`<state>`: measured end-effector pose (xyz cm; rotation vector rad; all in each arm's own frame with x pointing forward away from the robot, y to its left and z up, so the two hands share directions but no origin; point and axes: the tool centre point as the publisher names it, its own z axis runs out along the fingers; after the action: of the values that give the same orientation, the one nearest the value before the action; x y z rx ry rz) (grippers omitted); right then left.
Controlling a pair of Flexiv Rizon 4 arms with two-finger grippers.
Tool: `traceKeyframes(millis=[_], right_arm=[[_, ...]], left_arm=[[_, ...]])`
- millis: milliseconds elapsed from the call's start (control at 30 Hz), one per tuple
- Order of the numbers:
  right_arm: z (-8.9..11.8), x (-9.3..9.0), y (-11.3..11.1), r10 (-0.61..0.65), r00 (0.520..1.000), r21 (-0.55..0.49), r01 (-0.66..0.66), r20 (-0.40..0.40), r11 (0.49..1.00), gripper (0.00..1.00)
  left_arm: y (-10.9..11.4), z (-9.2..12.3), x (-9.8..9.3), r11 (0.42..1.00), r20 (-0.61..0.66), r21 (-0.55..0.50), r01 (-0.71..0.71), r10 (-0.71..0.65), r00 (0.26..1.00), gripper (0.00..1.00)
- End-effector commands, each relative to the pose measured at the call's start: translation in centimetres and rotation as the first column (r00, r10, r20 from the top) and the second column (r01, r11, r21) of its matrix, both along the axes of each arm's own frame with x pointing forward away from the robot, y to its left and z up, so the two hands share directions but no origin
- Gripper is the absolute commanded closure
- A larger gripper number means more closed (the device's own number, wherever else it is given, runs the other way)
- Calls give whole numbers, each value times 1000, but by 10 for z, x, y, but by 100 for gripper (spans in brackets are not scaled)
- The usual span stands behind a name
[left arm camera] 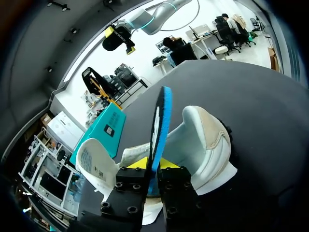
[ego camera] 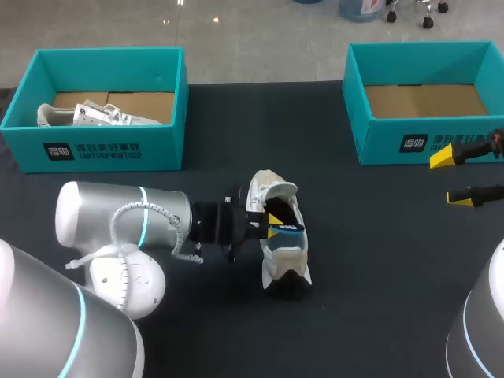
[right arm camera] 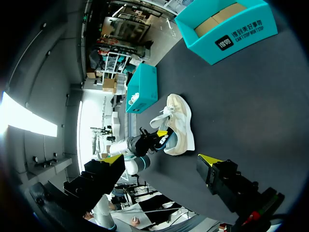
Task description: Take the shoe out of the shoebox, open the shoe tongue, remove and reinsert the insole, then place the shoe into the shoebox
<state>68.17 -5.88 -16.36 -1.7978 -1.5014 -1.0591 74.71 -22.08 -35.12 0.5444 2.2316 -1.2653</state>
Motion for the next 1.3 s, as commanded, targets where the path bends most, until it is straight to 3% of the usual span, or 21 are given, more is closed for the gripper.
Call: traceKeyframes(millis=[33,333,467,533,567,1100,1300], right_arm=[[0,0,1,-1,1000,-2,1,-2,1000,0],[0,0,1,-1,1000,-2,1,-2,1000,0],[0,0,1,-1,1000,-2,1,-2,1000,0],[0,0,1,-1,1000,-2,1,-2,1000,0],[0,0,1,-1,1000,-2,1,-2,1000,0],[0,0,1,-1,1000,-2,1,-2,1000,0],[0,0,1,-1,1000,-2,1,-2,1000,0]], left_arm=[[2,5,-9,1000,6,-10,-8,8,1000,62],[9,15,-23,1000,19,-4,-2,2,1000,71],[9,16,-25,1000,22,6,0,0,1000,84],[8,15,-24,1000,23,8,-1,1,1000,98],[7,14,-22,1000,21,8,-2,1,1000,100],[-8,-1,-1,1000,16,26,2,-3,1000,100],[-6,-3,-4,999,14,33,2,-2,1000,100]])
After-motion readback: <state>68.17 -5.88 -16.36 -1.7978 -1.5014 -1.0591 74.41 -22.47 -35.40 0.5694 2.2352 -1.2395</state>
